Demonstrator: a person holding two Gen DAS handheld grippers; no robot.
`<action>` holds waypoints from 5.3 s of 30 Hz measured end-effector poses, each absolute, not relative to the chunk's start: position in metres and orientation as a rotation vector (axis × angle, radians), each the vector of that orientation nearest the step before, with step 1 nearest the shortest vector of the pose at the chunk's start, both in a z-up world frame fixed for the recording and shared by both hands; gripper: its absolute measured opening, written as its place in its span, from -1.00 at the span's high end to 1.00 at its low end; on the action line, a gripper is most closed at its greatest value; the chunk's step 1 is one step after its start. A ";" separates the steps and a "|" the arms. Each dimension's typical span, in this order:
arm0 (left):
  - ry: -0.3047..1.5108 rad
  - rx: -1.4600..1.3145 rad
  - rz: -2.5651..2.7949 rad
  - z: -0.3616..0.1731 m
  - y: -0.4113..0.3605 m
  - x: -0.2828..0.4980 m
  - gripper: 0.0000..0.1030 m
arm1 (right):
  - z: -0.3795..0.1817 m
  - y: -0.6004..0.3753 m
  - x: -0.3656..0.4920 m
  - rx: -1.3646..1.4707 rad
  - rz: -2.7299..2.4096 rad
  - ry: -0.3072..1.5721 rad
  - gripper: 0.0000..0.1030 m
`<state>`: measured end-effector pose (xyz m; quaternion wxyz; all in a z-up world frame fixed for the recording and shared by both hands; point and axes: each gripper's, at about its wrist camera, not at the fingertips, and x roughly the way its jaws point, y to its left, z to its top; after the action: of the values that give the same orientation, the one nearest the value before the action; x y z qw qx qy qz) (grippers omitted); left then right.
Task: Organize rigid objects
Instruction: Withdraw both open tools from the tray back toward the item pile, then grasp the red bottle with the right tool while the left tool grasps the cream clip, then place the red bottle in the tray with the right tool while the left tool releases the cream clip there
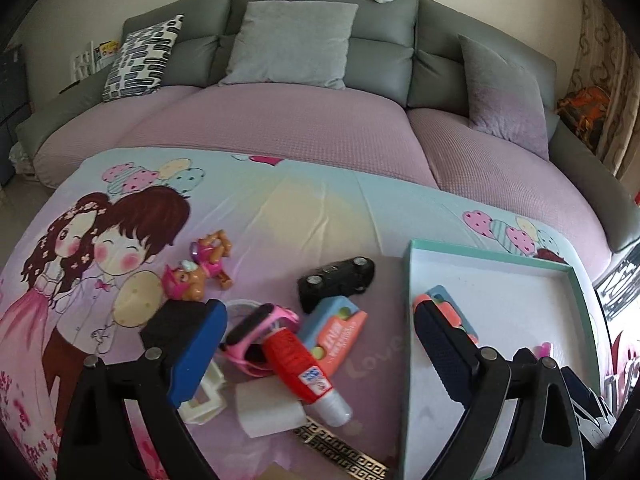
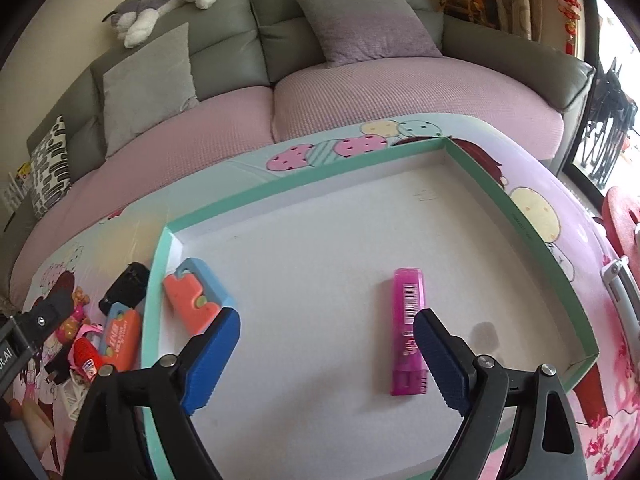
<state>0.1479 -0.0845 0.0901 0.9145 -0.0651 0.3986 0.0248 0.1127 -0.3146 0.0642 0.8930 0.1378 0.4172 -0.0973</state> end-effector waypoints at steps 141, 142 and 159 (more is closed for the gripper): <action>0.899 -0.068 -0.330 0.065 -0.167 0.125 -0.33 | 0.068 -0.339 0.093 0.342 -0.256 0.902 -0.08; 0.891 -0.071 -0.327 0.066 -0.166 0.125 -0.39 | 0.069 -0.339 0.092 0.342 -0.254 0.896 -0.08; 0.848 -0.164 -0.175 0.069 -0.119 0.133 -0.86 | 0.068 -0.340 0.093 0.407 -0.230 0.850 -1.00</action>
<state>0.1326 -0.1194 0.0689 0.9045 -0.0795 0.4102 -0.0848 0.0932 -0.3405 0.0675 0.8847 0.1956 0.4086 -0.1106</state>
